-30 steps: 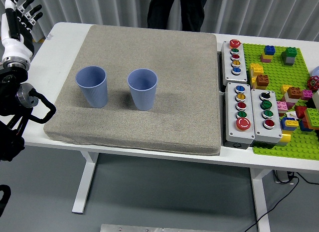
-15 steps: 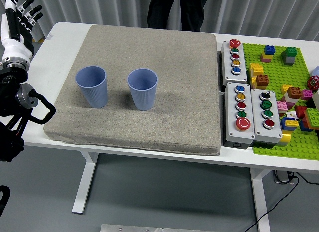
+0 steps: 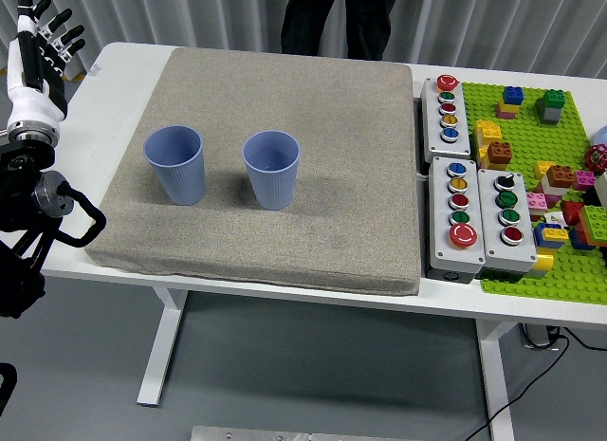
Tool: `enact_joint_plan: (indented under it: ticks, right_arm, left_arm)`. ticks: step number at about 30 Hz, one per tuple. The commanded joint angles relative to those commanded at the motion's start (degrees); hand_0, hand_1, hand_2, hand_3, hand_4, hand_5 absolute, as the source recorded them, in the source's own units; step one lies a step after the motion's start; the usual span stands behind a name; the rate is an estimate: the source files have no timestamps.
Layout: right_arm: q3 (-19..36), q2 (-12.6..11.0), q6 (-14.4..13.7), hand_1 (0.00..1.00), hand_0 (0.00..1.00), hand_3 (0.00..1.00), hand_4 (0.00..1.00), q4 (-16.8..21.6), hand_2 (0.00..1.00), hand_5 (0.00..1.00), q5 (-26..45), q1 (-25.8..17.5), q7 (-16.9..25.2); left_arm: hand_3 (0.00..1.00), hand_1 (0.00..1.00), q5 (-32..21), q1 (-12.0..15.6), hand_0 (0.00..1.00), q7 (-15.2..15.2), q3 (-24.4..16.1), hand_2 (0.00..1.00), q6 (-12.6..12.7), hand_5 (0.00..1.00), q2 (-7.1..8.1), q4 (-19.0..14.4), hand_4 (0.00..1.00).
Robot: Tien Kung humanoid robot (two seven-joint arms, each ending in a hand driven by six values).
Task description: Pick cup pour cup place
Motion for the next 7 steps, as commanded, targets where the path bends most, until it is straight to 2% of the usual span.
enact_joint_plan:
  ticks: [7]
  right_arm:
    - [0.0, 0.1, -0.1, 0.661, 0.692, 0.598, 0.002, 0.0, 0.59, 0.072, 0.0, -0.4, 0.1]
  left_arm:
    - [0.903, 0.728, 0.0, 0.3, 0.739, 0.0, 0.3, 0.816, 0.0, 0.998, -0.18, 0.1, 0.839]
